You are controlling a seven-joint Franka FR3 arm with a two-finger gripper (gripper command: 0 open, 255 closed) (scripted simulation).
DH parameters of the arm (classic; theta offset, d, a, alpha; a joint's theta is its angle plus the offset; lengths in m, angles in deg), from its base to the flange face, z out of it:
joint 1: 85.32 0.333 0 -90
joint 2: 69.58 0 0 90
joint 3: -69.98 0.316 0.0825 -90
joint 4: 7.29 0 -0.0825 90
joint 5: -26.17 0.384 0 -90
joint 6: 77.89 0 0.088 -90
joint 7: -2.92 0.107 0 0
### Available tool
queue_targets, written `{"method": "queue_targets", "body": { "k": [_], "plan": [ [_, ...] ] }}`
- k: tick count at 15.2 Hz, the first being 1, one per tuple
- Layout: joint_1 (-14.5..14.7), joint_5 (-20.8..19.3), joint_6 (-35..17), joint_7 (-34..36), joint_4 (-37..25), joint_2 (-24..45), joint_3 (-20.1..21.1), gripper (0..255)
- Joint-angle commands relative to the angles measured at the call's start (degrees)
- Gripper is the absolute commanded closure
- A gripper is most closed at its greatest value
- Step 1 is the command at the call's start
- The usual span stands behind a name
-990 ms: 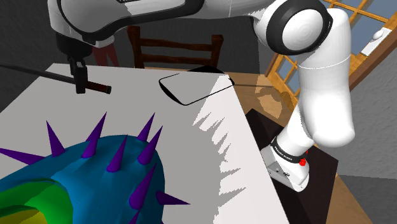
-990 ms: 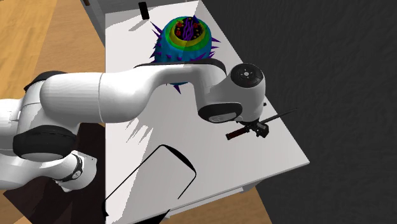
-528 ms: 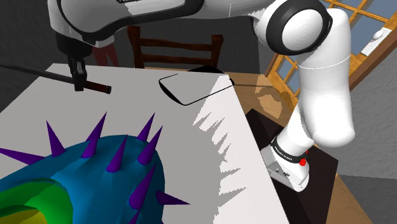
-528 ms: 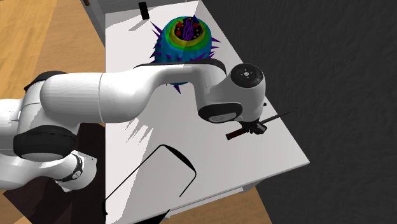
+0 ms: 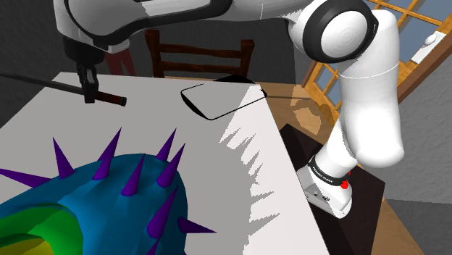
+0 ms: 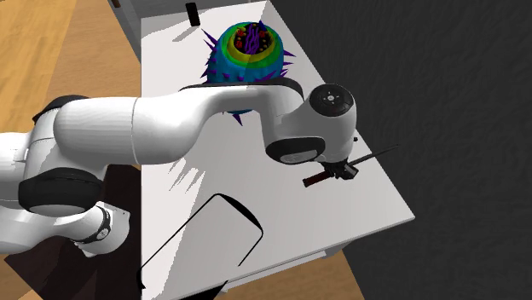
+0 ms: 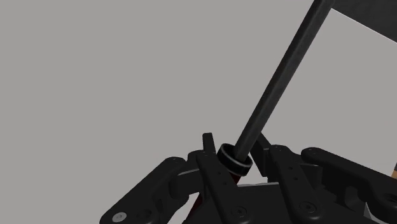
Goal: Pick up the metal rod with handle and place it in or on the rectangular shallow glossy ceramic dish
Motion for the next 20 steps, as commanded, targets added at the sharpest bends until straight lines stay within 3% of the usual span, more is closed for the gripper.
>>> {"method": "queue_targets", "body": {
  "k": [1,13,16,20],
  "plan": [
    [0.0,0.0,1.1,0.0,-0.9,-0.2,0.0,255],
    [1.0,-0.3,10.8,0.5,-11.8,0.9,0.0,255],
    [-2.7,2.2,5.1,-1.6,3.8,-8.9,0.8,255],
    [-6.6,5.9,0.5,-5.4,18.7,-19.2,1.0,255]
  ]
}}
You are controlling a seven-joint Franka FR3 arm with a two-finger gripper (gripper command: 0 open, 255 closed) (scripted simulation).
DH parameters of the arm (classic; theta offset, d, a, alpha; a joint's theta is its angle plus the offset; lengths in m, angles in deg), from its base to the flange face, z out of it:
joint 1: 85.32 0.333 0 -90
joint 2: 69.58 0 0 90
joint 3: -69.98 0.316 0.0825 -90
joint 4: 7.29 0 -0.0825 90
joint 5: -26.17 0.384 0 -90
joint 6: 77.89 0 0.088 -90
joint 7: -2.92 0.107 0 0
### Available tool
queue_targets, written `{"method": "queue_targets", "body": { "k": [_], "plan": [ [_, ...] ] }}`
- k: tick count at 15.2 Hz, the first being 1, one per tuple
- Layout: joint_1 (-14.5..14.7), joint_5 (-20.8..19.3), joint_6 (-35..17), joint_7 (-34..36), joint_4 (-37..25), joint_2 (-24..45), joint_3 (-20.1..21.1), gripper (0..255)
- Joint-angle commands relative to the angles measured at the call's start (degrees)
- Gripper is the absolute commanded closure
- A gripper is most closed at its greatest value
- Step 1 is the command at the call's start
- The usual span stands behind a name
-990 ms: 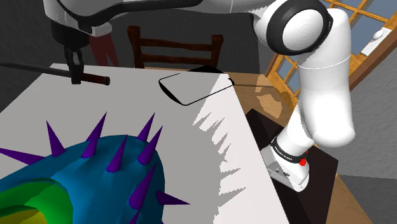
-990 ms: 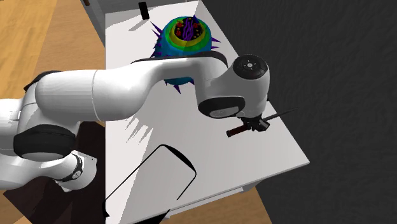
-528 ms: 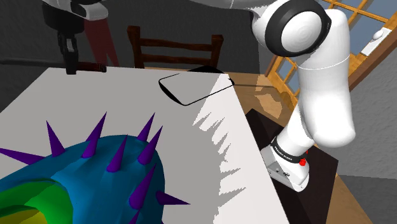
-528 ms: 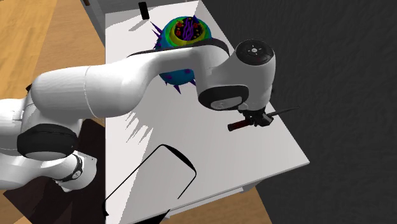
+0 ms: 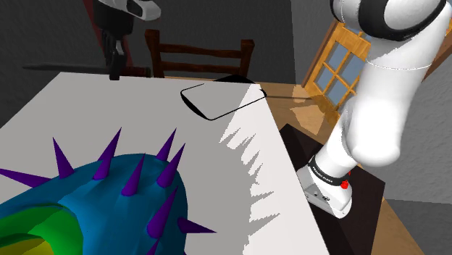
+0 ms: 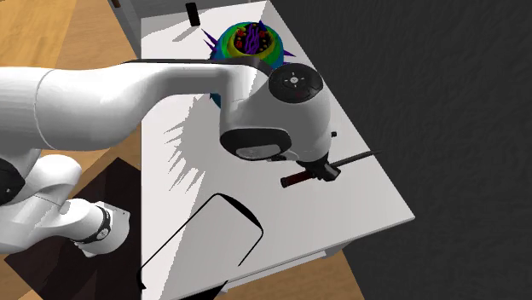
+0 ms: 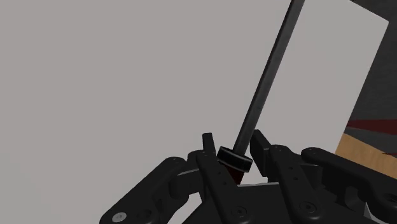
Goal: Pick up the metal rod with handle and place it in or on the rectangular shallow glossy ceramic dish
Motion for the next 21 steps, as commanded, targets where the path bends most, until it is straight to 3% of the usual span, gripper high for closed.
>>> {"method": "queue_targets", "body": {
  "k": [1,12,21],
  "plan": [
    [-1.7,1.9,-1.7,-2.0,6.6,-4.8,0.0,255],
    [-7.1,11.3,-5.0,-15.4,33.8,-27.6,-4.3,255],
    [-9.5,13.6,-2.2,-25.5,49.2,-43.7,-11.1,255]
  ]
}}
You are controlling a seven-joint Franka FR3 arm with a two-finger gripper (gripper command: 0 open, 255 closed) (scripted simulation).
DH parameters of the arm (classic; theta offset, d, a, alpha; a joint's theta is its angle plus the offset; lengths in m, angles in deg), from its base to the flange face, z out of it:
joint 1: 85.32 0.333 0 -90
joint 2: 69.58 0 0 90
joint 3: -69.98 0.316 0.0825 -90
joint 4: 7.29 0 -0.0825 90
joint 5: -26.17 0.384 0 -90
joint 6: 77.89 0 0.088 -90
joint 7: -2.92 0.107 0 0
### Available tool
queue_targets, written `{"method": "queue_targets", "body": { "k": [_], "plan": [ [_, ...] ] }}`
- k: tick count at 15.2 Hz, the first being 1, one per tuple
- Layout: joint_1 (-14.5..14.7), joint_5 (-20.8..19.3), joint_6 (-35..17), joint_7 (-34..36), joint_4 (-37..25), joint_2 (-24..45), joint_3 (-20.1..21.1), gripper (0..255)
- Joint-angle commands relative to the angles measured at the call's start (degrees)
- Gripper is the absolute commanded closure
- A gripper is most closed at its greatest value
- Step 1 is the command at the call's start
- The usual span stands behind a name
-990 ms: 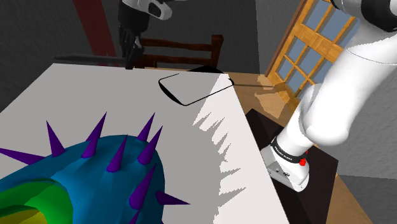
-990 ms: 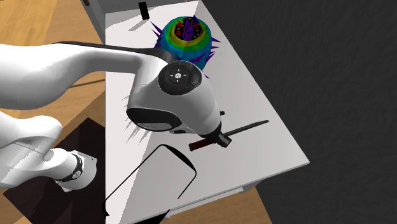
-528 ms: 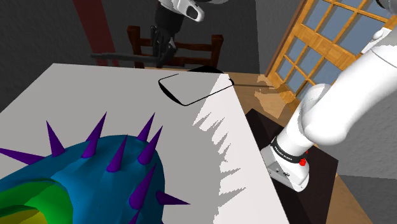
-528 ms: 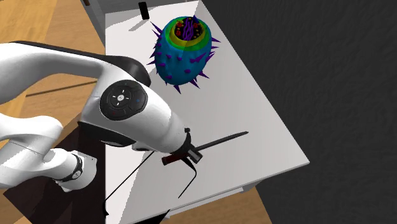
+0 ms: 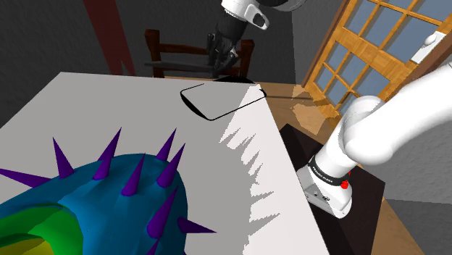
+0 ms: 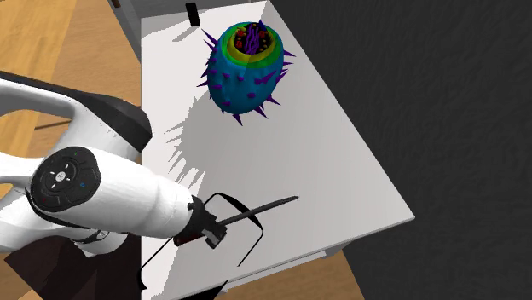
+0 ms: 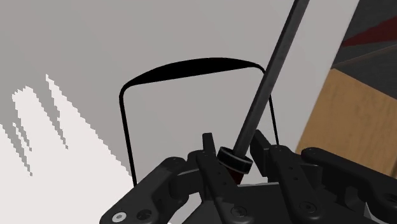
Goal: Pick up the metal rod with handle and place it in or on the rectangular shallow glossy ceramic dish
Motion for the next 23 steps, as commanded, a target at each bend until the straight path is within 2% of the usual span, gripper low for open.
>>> {"method": "queue_targets", "body": {
  "k": [1,8,19,23],
  "plan": [
    [-0.6,-0.1,1.4,-2.0,2.8,-3.7,-1.7,255],
    [-3.7,-2.6,5.9,-8.9,10.7,-14.5,-8.0,255],
    [-3.3,-1.4,-2.7,-11.0,17.8,-12.7,-8.0,255],
    [-3.3,-1.4,-2.7,-11.0,17.8,-12.7,-8.0,255]
  ]
}}
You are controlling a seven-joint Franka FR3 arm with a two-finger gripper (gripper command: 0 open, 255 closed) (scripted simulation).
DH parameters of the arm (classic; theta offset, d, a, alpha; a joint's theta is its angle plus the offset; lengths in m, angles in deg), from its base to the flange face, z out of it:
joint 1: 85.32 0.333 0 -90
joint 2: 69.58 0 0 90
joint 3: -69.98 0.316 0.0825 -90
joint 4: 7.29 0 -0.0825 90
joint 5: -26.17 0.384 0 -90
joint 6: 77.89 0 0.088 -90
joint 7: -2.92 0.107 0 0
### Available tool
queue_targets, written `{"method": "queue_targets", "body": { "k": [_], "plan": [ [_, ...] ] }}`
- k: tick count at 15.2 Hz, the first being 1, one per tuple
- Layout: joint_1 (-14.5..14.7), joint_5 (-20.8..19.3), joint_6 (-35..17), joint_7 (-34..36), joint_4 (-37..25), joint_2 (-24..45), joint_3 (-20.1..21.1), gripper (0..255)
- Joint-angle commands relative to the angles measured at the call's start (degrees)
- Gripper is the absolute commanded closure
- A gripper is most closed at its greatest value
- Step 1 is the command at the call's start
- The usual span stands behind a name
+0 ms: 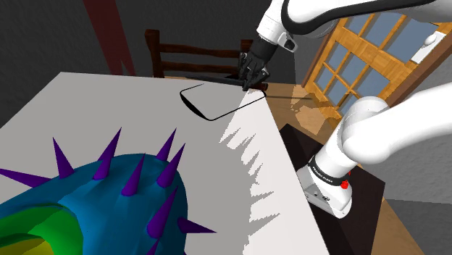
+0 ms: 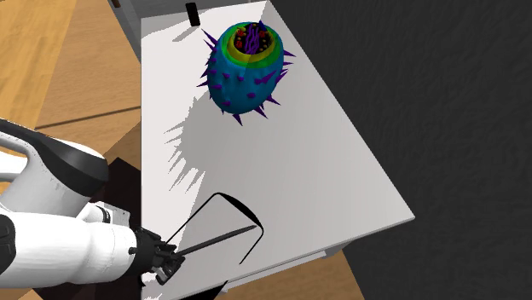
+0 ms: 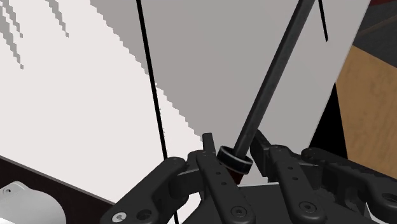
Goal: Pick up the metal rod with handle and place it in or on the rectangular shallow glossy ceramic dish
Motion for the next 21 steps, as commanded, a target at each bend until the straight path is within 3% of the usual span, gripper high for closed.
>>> {"method": "queue_targets", "body": {
  "k": [1,3,4,9,13,21],
  "plan": [
    [0.0,0.0,0.0,0.0,0.0,0.0,0.0,255],
    [0.0,0.0,0.0,0.0,0.0,0.0,0.0,255],
    [0.0,0.0,0.0,0.0,0.0,0.0,0.0,0],
    [0.0,0.0,0.0,0.0,0.0,0.0,0.0,0],
    [-1.2,-1.7,8.3,0.7,-4.8,-3.4,-1.0,0],
    [-1.2,-1.7,8.3,0.7,-4.8,-3.4,-1.0,0]
  ]
}}
